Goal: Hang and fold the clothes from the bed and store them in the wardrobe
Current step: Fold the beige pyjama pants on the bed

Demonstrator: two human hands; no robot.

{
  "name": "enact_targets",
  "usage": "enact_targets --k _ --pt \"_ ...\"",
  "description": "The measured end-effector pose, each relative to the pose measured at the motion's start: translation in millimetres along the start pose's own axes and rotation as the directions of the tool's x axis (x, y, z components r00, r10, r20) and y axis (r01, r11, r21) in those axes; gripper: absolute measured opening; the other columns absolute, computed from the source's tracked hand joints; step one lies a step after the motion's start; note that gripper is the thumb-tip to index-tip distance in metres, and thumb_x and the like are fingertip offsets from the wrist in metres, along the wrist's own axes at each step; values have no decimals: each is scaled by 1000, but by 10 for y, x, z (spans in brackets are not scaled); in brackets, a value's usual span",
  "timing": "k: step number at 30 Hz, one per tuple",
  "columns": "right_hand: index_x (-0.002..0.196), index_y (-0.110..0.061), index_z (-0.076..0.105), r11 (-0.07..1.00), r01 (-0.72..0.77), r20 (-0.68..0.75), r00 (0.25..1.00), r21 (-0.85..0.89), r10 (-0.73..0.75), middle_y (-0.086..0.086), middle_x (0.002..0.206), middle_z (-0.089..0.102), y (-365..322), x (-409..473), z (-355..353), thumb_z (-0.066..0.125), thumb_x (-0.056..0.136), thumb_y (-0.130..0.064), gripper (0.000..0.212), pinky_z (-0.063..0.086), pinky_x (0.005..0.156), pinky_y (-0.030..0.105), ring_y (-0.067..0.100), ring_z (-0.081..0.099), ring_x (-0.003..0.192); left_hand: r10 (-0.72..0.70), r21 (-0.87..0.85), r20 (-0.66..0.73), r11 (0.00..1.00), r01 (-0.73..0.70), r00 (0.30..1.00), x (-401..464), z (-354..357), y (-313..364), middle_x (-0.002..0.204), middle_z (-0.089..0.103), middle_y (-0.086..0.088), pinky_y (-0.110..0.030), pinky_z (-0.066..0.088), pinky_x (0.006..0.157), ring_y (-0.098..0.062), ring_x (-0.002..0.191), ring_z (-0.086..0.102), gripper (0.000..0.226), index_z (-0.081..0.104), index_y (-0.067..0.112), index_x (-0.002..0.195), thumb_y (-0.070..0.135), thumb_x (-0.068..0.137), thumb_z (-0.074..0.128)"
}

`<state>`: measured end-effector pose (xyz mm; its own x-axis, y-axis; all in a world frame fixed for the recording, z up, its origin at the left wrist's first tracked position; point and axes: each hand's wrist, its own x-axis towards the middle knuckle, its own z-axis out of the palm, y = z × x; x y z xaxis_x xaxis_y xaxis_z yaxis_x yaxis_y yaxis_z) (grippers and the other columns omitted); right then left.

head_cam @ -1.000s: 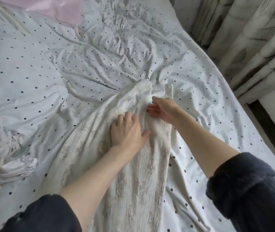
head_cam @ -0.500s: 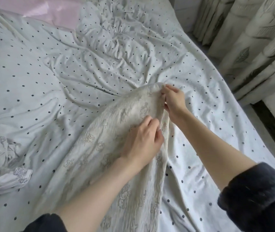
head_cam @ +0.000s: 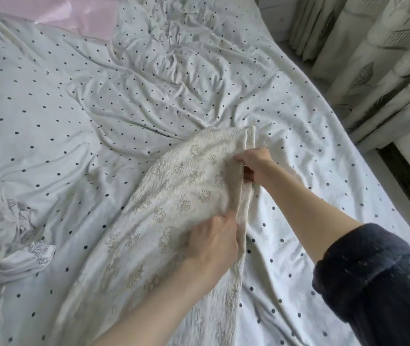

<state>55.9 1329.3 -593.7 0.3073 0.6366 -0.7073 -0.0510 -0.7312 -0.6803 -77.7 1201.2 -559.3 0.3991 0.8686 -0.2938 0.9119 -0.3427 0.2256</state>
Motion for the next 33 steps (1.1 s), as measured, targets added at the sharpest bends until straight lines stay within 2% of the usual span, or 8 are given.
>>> enact_targets --k 5,9,12,14,19,23,27,33 --pt "90 -9 62 902 184 9 979 390 -203 1 69 54 -94 -51 -147 54 89 -1 11 43 47 20 11 54 58 -66 -407 -101 913 19 993 39 -52 20 63 49 7 -21 30 41 -11 52 46 16 43 19 83 24 98 43" --pt "125 -1 53 920 21 105 992 392 -68 12 87 54 207 -207 -221 53 93 -7 33 42 63 30 21 48 74 -17 -508 68 860 49 998 -53 110 75 104 62 -3 -25 44 76 -17 94 56 29 54 12 121 5 97 40" --pt "104 12 57 892 4 119 991 453 -64 33 74 46 487 -511 -272 51 91 -1 19 37 60 27 16 40 63 4 -512 4 859 -2 1000 -300 165 62 122 54 1 -21 41 89 -13 110 50 36 47 15 132 9 98 38" --pt "89 -8 56 879 18 129 988 477 -91 17 70 44 648 -757 -285 51 90 -2 8 40 61 26 13 41 59 17 -453 -33 891 -30 999 -546 227 -6 123 51 4 -25 45 88 -11 108 53 33 47 18 130 20 99 37" --pt "122 -7 51 926 68 23 996 371 -82 18 105 64 1266 -1445 -201 56 92 -9 31 55 87 38 21 64 86 -70 -280 7 958 69 998 -1244 395 -176 124 48 6 -23 42 87 -12 110 49 30 47 20 126 25 98 37" --pt "109 -10 58 969 153 -23 988 194 -151 10 96 66 1716 -2011 -80 56 91 -11 18 55 72 30 18 66 77 -79 -134 0 988 78 997 -1716 488 -282 120 48 7 -22 32 94 -13 112 44 30 48 25 124 20 94 44" --pt "91 -5 64 1000 24 92 996 1 -24 9 77 67 2210 -2541 198 60 88 -16 12 57 69 36 18 65 64 -74 -148 -33 987 69 997 -2154 516 -369 121 52 2 -27 35 97 -18 114 47 40 51 18 125 7 86 53" --pt "74 -5 53 1000 -2 54 999 22 0 11 66 52 2534 -2928 410 57 85 -9 12 44 56 31 18 52 55 18 -253 -115 966 -47 993 -2726 580 -603 123 56 -5 -31 39 97 -22 117 51 38 53 7 125 0 88 51"
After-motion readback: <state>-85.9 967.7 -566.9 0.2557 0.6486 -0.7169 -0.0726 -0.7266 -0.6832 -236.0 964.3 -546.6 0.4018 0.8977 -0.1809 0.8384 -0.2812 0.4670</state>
